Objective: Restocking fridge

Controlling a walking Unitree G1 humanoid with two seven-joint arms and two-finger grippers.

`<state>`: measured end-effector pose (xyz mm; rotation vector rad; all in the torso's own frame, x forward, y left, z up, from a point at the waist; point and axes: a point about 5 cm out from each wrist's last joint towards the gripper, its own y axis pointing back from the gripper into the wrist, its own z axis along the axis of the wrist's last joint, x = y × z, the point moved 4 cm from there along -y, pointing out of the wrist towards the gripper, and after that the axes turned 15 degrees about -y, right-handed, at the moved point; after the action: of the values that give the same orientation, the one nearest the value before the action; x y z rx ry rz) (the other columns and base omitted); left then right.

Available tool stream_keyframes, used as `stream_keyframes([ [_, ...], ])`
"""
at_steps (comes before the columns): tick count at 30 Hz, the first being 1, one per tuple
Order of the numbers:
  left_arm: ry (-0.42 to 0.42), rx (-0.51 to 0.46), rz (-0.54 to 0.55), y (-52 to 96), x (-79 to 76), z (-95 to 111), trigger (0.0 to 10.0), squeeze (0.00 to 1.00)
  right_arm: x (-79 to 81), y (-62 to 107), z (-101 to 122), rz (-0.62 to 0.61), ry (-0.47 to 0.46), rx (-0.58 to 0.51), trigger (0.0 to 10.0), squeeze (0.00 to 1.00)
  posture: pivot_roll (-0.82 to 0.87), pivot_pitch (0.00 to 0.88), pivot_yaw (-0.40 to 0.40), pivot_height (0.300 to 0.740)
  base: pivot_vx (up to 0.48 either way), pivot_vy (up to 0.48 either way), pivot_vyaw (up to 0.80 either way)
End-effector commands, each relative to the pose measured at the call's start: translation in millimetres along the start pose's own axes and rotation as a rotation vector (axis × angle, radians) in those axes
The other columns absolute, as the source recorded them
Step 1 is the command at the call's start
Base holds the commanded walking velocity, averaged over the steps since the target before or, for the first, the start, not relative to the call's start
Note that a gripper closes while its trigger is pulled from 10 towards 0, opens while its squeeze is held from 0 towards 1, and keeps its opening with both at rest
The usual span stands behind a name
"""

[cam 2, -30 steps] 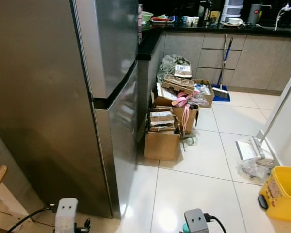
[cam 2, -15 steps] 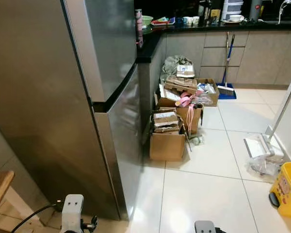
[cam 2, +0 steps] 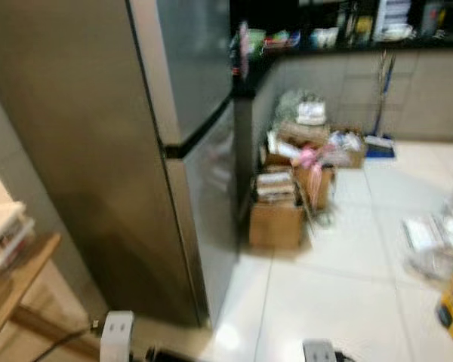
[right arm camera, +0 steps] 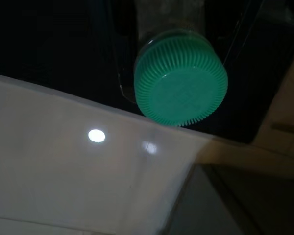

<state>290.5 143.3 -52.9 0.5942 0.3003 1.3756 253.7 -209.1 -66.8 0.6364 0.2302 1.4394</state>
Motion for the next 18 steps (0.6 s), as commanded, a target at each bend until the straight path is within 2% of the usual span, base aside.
stream_keyframes([
  [1,-0.003,0.020,0.001,1.5,-0.1,-5.9,10.0,0.00,1.0,3.1,-10.3,-0.001,-0.010,0.027,10.0,0.00,-0.08,0.096,0.045,0.740,-0.394,0.000,0.00],
  [3,-0.004,0.021,0.004,1.8,0.8,-6.1,10.0,0.00,1.4,3.0,-10.6,-0.001,-0.009,0.029,10.0,0.00,-0.08,0.100,0.046,0.740,-0.366,0.000,0.00],
  [13,-0.041,0.034,-0.007,2.6,-0.2,-7.8,10.0,0.00,0.5,5.3,-15.1,-0.003,-0.012,0.036,10.0,0.00,-0.07,0.107,0.051,0.740,0.000,0.000,0.00],
  [16,-0.021,0.041,-0.008,2.4,-1.0,-8.2,10.0,0.00,0.5,5.5,-15.6,-0.003,-0.013,0.037,10.0,0.00,-0.07,0.109,0.053,0.740,0.000,0.000,0.00],
  [18,-0.023,0.052,-0.003,2.0,0.6,-9.8,10.0,0.00,0.6,5.6,-15.7,-0.004,-0.014,0.036,10.0,0.00,-0.07,0.108,0.055,0.740,0.000,-0.480,0.00],
])
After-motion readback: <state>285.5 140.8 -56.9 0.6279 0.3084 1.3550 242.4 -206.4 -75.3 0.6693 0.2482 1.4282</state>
